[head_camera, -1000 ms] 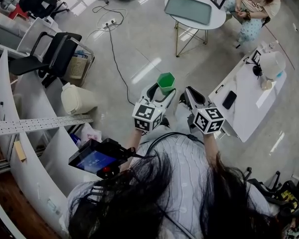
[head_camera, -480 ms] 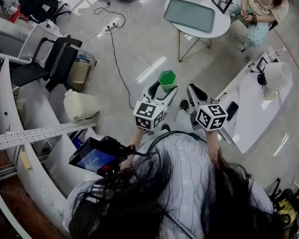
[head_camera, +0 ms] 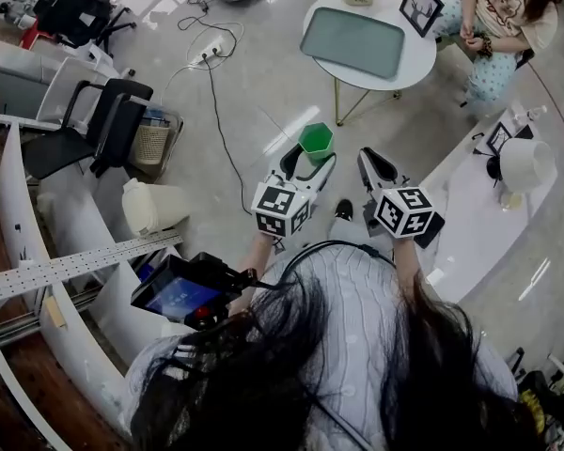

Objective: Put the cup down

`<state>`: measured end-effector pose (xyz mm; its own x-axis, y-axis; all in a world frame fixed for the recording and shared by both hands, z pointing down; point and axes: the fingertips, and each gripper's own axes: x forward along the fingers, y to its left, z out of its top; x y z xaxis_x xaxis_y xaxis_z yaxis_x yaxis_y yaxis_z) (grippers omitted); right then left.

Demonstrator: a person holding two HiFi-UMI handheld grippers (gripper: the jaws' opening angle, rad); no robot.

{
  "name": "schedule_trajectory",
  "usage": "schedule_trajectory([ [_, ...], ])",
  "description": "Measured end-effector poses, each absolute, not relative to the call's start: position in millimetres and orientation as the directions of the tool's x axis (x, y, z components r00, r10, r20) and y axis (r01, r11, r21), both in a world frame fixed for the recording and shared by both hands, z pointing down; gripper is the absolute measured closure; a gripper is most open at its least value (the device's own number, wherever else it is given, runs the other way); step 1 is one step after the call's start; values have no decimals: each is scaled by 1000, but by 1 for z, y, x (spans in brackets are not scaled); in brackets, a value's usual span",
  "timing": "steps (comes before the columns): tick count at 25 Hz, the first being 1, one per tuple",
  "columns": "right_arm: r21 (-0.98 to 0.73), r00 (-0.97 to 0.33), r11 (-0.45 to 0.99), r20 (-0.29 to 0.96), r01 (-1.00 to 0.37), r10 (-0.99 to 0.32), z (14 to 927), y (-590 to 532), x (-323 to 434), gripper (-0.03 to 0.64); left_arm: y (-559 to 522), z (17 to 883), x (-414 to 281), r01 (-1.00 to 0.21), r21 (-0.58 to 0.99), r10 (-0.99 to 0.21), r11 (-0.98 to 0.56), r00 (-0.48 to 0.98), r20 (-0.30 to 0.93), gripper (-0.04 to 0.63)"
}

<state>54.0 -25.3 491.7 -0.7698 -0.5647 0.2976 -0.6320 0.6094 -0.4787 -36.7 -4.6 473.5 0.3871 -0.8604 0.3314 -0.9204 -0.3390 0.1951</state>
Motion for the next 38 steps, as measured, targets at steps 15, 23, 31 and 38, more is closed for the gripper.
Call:
schedule_trajectory([
  [15,-503,-790,618,276,-604,-547,497,-97,70,566,-67,478,-32,-943,183,-878,-279,327,350,304],
  [23,-524,-781,592,281,-612,-558,507,-112,72,566,-82,488,-27,-937,178,-859,-300,346,376,304],
  [31,-522,-777,589,285,-617,-561,508,-148,52,566,-120,491,-44,-932,165,-853,-322,361,377,304],
  [38,-516,-772,585,301,-626,-560,508,-190,30,566,-165,490,-64,-925,177,-845,-337,380,375,304],
])
